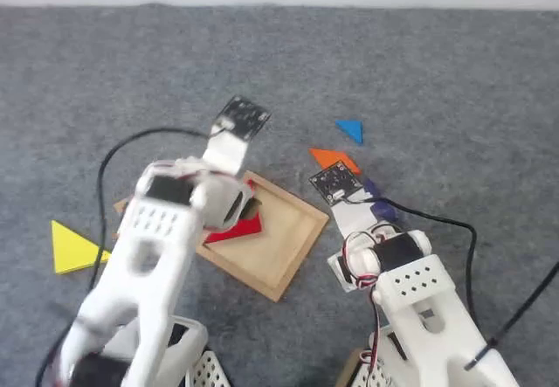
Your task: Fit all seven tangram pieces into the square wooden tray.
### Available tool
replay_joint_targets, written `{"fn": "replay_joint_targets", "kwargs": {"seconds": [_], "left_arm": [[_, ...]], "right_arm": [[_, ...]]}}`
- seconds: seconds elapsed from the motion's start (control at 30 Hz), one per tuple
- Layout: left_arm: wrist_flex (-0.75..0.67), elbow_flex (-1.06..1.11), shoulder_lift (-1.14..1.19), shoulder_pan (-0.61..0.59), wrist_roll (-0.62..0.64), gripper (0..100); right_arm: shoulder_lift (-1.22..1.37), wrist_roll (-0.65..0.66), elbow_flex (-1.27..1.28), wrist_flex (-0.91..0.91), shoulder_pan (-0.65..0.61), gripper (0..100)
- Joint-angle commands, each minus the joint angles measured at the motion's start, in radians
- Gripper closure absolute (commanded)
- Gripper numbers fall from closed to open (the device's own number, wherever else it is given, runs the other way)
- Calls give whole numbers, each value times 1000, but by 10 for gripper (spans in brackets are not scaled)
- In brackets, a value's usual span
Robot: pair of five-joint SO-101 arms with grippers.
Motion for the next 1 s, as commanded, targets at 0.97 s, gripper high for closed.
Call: {"fn": "replay_joint_targets", "kwargs": {"seconds": [0.97], "left_arm": [[-26, -312, 621, -230, 213, 750]], "right_arm": [[-42, -8, -15, -18, 30, 677]]}}
